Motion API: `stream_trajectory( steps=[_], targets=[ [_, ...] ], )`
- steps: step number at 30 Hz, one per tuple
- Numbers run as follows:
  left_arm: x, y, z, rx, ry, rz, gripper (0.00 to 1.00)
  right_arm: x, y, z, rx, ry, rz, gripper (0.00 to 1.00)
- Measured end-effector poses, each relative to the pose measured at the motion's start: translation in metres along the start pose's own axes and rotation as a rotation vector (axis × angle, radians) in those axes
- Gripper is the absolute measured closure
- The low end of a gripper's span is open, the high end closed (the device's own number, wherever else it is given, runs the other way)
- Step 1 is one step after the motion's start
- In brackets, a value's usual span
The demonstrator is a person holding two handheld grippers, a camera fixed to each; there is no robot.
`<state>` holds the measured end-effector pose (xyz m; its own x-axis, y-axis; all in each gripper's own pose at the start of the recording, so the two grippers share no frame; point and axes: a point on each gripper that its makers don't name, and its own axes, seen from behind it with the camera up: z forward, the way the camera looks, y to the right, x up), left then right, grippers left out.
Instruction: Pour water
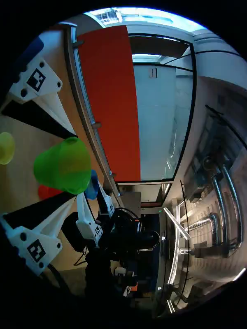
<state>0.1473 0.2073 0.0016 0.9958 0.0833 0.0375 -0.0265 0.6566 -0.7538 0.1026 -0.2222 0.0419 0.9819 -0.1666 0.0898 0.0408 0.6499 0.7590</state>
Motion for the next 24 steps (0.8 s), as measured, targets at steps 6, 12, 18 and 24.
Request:
stream_trajectory(
  steps=[6, 12, 18, 24],
  targets=[
    [0.0030, 0.0017, -0.0009, -0.002, 0.005, 0.003, 0.11, 0.0013, -0.0024, -0.0005, 0.003, 0.003, -0.004, 0.08],
    [0.0015, 0.0031, -0.0015, -0.005, 0.000, 0.008, 0.11, 0.0023, -0.0030, -0.0016, 0.006, 0.004, -0.013, 0.08],
    [-0.0002, 0.0042, -0.0020, -0.004, -0.009, 0.028, 0.11, 0.0027, -0.0039, -0.0020, 0.009, 0.003, -0.029, 0.08],
    [-0.0013, 0.0064, -0.0027, -0.007, -0.016, 0.040, 0.11, 0.0062, -0.0054, -0.0027, 0.012, 0.005, -0.045, 0.08]
  ],
)
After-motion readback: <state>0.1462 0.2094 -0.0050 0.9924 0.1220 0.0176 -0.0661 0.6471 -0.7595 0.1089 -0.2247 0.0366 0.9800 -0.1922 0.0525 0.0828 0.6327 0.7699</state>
